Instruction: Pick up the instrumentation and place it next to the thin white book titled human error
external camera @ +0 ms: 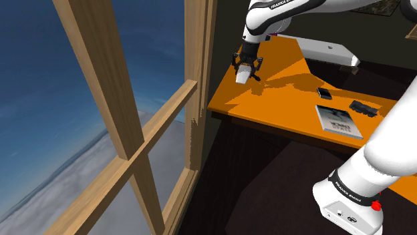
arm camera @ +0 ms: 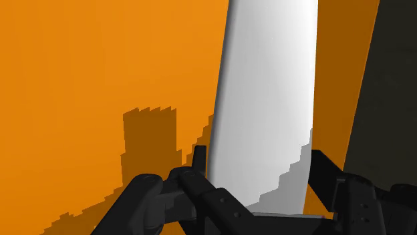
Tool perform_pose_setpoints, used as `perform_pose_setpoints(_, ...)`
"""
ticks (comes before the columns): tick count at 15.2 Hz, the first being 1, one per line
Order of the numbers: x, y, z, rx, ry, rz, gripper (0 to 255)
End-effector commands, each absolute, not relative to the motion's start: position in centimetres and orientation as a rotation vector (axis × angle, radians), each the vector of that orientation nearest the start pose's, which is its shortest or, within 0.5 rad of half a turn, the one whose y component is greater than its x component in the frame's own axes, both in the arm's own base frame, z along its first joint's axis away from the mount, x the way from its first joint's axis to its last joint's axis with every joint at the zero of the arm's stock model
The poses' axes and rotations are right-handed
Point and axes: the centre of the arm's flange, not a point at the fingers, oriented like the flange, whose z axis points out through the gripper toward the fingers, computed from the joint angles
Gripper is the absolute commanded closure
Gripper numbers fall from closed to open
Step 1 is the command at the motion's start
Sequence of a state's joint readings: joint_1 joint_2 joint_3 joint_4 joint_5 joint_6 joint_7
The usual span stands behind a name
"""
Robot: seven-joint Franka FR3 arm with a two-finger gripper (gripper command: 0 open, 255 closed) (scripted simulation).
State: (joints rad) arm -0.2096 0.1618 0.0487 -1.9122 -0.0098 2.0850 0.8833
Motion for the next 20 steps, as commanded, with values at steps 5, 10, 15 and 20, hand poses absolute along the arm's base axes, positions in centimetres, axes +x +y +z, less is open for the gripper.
perform_pose_setpoints(5,52.3,-13.6,41.3,-2.724,1.558,-0.017,255)
perform_pose_setpoints(10,46.5,-16.9,41.4,-2.724,1.558,-0.017,255)
perform_pose_setpoints(15,40.8,-20.1,41.5,-2.724,1.558,-0.017,255)
perform_pose_setpoints(20,35.8,-22.9,41.0,-2.724,1.558,-0.017,255)
